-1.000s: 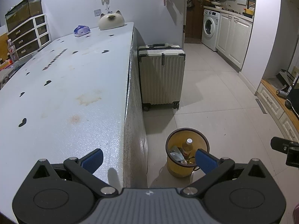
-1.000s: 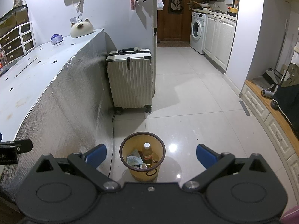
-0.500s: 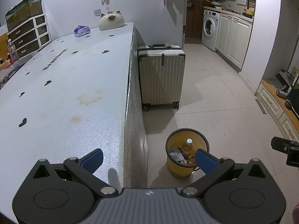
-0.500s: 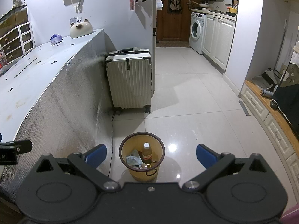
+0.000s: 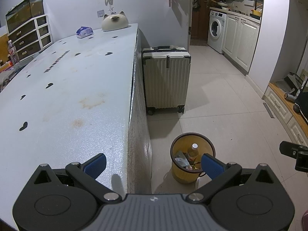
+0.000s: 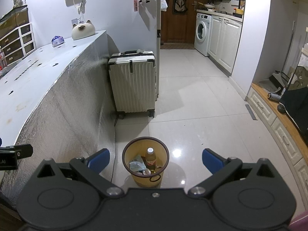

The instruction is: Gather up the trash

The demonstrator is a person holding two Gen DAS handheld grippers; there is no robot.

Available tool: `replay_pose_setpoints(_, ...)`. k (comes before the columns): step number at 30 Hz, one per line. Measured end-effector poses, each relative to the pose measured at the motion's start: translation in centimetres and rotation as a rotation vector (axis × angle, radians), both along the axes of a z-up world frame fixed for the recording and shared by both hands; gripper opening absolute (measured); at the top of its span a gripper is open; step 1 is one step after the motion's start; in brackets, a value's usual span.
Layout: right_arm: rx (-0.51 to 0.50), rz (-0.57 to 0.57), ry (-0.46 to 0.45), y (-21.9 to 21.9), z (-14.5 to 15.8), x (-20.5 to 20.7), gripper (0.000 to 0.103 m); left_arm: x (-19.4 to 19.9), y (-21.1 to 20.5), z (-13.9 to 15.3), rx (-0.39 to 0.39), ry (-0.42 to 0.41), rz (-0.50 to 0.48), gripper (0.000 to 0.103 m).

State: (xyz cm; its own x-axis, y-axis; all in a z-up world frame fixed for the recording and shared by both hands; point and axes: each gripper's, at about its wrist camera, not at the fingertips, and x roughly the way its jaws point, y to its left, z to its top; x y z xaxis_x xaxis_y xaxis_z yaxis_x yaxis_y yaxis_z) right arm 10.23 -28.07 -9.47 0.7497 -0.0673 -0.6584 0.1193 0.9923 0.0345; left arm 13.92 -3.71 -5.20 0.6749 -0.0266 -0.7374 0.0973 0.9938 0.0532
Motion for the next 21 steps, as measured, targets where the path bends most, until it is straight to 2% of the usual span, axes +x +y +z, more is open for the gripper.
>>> replay_pose_setpoints(21,0.001,-0.003,0.002,-0.01,0.22,-0.08,0.103,-0.02,-0.04,0.00,-0.002,0.001,-0.001,0.103)
